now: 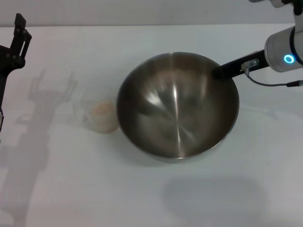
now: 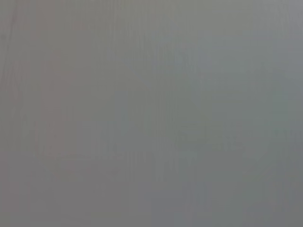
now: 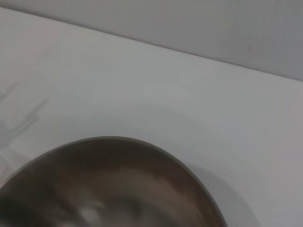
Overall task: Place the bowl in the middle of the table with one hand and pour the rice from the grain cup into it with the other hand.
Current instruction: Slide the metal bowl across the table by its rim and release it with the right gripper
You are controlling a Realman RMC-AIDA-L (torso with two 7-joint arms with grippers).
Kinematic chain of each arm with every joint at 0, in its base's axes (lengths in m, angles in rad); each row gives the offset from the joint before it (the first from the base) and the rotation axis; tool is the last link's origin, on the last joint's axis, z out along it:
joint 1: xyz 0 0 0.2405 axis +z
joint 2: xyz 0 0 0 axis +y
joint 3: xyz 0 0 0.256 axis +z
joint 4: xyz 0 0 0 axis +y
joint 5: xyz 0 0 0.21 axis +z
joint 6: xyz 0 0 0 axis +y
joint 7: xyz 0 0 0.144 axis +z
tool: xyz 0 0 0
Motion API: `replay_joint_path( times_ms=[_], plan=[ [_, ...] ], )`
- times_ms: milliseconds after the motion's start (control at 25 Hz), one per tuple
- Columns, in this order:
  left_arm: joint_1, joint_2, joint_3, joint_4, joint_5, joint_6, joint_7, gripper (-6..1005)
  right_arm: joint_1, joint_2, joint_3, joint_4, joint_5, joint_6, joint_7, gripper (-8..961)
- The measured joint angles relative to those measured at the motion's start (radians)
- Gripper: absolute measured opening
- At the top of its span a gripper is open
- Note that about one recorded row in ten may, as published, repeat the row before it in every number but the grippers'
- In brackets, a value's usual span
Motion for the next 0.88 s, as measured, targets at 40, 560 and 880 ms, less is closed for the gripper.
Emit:
replay_joint_path(
  times_ms=[40,560,880],
  plan=[
    [0.001,0.000,0.000,0.000,0.000,0.000,0.000,786,0.000,0.000,0.000,0.002,-0.001,0.000,-0.001,27],
    [0.009,-0.001,0.009,-0.008,0.002,0.008,0.000,786,0.016,0.003,-0.056,0.008,-0.106,-0.010,0.020,109],
    [0.019,0.000,0.016,-0.011,0.002,0.019,0.000,786,0.021,0.005,-0.105,-0.082,-0.216,-0.032,0.035,307]
  ],
)
